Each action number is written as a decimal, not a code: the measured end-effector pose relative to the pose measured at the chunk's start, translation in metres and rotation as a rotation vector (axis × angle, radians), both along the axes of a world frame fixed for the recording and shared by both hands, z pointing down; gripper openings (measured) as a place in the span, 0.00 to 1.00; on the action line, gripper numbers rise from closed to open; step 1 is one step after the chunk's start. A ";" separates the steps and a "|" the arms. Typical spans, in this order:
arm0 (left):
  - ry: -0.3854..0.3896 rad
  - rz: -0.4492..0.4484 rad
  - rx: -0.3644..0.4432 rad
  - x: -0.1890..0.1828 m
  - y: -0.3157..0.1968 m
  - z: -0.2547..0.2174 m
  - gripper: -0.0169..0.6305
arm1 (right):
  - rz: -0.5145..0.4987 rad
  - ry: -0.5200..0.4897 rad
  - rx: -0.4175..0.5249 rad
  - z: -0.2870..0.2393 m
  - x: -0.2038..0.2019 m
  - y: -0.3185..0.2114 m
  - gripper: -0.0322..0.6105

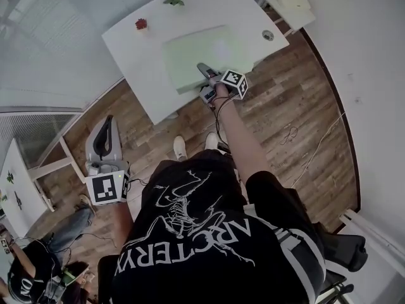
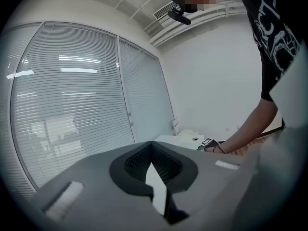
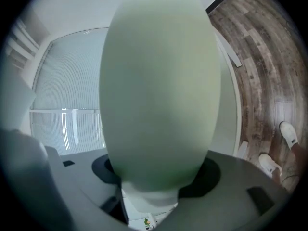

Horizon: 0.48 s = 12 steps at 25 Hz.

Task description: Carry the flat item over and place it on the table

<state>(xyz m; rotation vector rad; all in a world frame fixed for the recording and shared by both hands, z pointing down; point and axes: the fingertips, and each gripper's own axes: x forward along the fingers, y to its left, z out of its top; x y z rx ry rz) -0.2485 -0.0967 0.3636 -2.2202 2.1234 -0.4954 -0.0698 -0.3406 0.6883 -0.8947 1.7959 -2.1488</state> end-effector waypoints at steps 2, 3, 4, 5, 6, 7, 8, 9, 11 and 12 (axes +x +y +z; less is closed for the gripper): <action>0.006 -0.005 0.001 -0.003 0.000 0.001 0.02 | -0.006 0.029 -0.016 0.001 -0.001 -0.004 0.49; 0.008 -0.007 0.001 -0.004 0.000 0.002 0.02 | -0.009 0.047 -0.028 0.001 -0.001 -0.005 0.50; 0.011 -0.008 0.002 -0.005 0.000 0.002 0.02 | -0.011 0.069 -0.042 0.003 -0.001 -0.006 0.51; 0.013 -0.010 0.003 -0.006 0.000 0.002 0.02 | -0.013 0.094 -0.057 0.005 0.000 -0.005 0.53; 0.016 -0.011 0.004 -0.007 0.000 0.002 0.02 | -0.015 0.123 -0.075 0.008 0.002 -0.005 0.54; 0.020 -0.013 0.007 -0.008 0.001 0.002 0.02 | -0.019 0.153 -0.095 0.011 0.004 -0.004 0.56; 0.024 -0.015 0.010 -0.010 0.001 0.002 0.02 | -0.024 0.183 -0.117 0.015 0.006 -0.002 0.58; 0.030 -0.019 0.013 -0.012 0.002 0.003 0.02 | -0.030 0.209 -0.137 0.018 0.008 0.000 0.59; 0.043 -0.027 0.018 -0.017 0.003 0.005 0.02 | -0.043 0.246 -0.159 0.022 0.011 0.002 0.61; 0.048 -0.030 0.019 -0.018 0.003 0.006 0.02 | -0.049 0.261 -0.164 0.022 0.014 0.003 0.61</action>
